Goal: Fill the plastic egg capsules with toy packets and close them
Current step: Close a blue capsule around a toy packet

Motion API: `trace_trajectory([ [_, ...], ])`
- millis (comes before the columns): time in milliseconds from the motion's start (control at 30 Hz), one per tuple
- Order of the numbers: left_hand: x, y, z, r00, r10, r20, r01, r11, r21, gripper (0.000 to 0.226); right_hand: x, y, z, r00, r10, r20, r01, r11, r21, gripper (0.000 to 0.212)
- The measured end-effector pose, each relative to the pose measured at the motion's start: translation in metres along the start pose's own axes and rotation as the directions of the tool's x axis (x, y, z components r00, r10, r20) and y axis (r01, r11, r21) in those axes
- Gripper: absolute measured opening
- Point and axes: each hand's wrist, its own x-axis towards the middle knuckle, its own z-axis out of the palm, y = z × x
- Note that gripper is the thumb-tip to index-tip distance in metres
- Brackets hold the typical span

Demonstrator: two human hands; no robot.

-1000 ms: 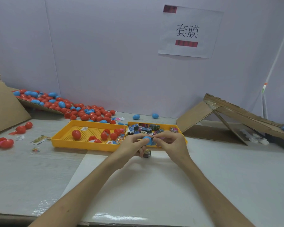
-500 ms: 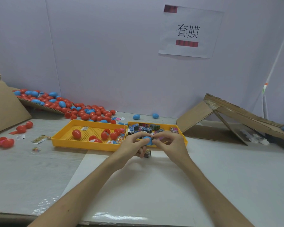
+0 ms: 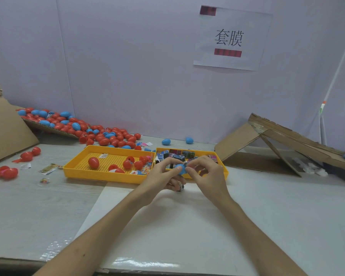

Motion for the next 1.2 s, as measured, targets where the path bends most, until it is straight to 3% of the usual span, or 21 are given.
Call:
trace_trajectory([
  [167,0.000,0.000,0.000,1.000,0.007,-0.006,-0.007,1.000,-0.001,0.021,0.000,-0.001,-0.002,1.000,0.003,0.001,-0.003,0.999,0.045,0.018],
  [267,0.000,0.001,0.000,1.000,0.014,-0.007,-0.014,1.000,0.007,0.020,0.001,-0.002,-0.002,0.996,0.092,0.020,-0.094,0.983,0.156,0.021],
  [467,0.001,0.002,0.000,0.998,0.053,-0.044,-0.052,0.998,0.035,0.018,0.005,0.000,-0.007,0.923,0.342,0.174,-0.382,0.779,0.497,0.034],
  [1200,0.002,0.001,0.000,0.996,0.061,-0.064,-0.059,0.998,0.028,0.019,0.007,0.004,-0.009,0.869,0.411,0.276,-0.493,0.679,0.543,0.022],
])
